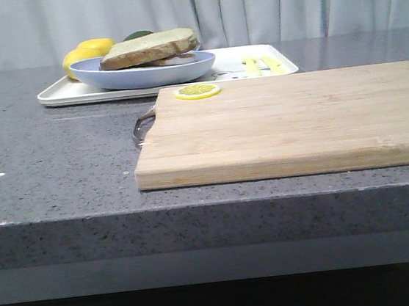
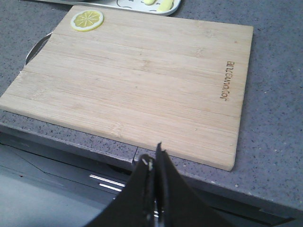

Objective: Place bread and move sandwich to tray

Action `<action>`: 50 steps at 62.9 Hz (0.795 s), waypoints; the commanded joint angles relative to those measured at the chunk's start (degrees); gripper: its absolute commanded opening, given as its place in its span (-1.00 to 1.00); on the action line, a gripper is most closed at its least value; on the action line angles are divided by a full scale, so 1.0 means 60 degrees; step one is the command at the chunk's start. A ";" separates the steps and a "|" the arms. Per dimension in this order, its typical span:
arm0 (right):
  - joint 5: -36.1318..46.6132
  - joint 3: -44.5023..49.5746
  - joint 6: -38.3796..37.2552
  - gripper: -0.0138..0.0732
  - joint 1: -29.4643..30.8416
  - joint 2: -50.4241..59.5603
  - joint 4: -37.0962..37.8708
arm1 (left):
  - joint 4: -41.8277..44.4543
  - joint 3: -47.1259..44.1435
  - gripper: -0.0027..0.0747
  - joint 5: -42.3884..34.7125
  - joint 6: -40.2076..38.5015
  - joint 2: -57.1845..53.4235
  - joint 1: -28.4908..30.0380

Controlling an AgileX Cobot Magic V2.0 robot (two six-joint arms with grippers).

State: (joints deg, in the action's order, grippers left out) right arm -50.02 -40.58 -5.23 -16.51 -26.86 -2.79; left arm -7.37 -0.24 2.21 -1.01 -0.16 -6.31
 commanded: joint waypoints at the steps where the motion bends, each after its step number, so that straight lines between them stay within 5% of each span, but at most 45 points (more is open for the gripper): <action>1: 0.0608 -0.0240 0.0079 -0.84 0.0066 -0.0096 0.0013 | -0.0081 -0.0025 -0.98 -0.0769 -0.0026 -0.0238 0.0032; 33: 0.0832 0.0064 0.0090 -0.84 0.0258 0.0249 0.0142 | -0.0081 -0.0025 -0.98 -0.0769 -0.0026 -0.0238 0.0032; 50: 0.5454 0.3648 0.0090 -0.84 0.1963 0.2591 0.0003 | -0.0081 -0.0025 -0.98 -0.0769 -0.0026 -0.0238 0.0032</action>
State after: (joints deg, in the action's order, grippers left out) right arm -30.06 -23.16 -5.23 -6.93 -14.48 -2.56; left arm -7.37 -0.24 2.21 -1.01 -0.16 -6.31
